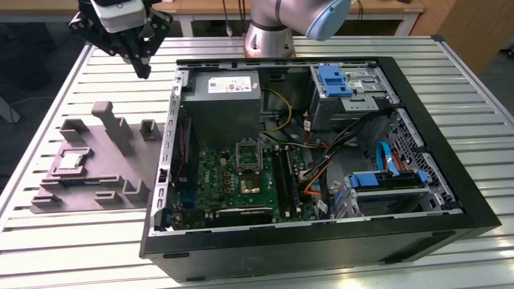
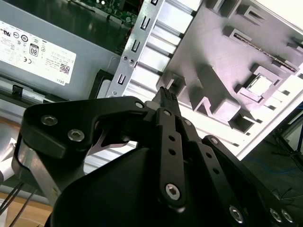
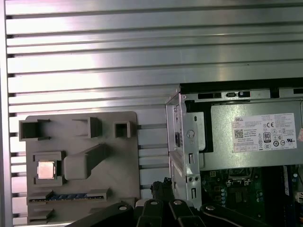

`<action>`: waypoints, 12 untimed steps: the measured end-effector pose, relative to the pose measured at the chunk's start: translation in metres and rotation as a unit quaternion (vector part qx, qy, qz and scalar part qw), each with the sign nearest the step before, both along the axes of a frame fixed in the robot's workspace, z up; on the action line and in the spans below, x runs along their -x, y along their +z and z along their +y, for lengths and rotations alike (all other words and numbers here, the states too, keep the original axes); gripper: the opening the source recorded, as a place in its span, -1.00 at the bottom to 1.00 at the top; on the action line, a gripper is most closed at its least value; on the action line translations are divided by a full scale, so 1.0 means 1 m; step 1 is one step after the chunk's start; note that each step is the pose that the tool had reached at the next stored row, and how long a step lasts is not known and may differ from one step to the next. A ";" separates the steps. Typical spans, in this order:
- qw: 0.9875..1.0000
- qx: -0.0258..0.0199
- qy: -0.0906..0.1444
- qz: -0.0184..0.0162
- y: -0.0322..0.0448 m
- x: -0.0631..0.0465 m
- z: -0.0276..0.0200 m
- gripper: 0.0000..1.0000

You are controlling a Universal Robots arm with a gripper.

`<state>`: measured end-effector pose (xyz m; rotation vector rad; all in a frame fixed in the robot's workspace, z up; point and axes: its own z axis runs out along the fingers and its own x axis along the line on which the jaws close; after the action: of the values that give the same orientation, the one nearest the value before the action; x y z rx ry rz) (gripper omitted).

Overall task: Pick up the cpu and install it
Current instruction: 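Reach for the cpu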

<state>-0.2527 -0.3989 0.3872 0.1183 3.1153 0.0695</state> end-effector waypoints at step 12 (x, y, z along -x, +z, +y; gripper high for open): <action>1.000 0.000 0.000 0.001 -0.0003 0.001 0.0000 -0.79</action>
<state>-0.2534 -0.3989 0.3869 0.1183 3.1170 0.0694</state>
